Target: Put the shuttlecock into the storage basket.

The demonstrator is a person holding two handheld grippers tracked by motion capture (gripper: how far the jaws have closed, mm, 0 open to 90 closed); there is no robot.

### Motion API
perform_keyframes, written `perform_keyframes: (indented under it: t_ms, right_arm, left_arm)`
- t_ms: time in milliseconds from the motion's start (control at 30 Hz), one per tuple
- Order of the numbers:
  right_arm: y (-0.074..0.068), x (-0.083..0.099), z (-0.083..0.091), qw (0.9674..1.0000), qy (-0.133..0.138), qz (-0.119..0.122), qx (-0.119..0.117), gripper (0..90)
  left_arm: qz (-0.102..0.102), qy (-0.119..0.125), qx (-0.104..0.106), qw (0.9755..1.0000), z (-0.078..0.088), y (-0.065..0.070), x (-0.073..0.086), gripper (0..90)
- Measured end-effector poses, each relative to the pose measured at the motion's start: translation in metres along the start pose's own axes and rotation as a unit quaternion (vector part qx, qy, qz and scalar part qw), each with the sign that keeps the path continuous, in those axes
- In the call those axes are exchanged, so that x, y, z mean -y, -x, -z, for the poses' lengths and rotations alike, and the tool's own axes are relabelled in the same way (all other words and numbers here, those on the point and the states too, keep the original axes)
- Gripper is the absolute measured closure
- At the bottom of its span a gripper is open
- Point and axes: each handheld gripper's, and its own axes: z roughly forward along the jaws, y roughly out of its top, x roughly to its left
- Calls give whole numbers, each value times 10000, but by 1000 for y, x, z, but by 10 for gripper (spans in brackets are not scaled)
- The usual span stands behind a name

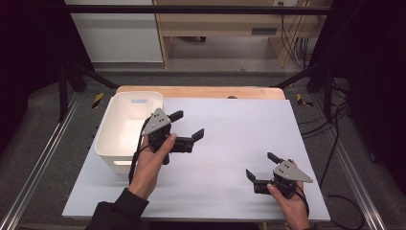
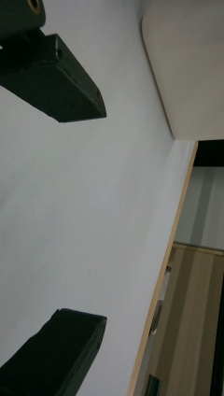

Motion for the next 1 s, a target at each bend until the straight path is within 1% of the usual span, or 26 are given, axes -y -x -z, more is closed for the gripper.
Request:
perform_keyframes:
  t_ms: [67,133,367,467,700,1000]
  right_arm:
    - [0,0,0,10000,2,9,-2,29]
    - [-1,0,0,10000,-6,7,-2,29]
    - [0,0,0,10000,2,10,7,29]
    - [0,0,1,10000,3,11,9,29]
    - [0,0,0,10000,7,12,6,29]
    - [0,-1,0,10000,8,16,2,29]
  left_arm:
    - [-53,-20,15,10000,0,4,2,23]
    - [-45,-32,69,10000,-1,7,4,23]
    - [-22,-38,133,9999,2,15,12,22]
    - [-9,-43,133,9999,4,18,15,22]
    - [-100,-90,131,9998,7,25,21,22]
    - [-126,-128,133,9998,12,29,31,22]
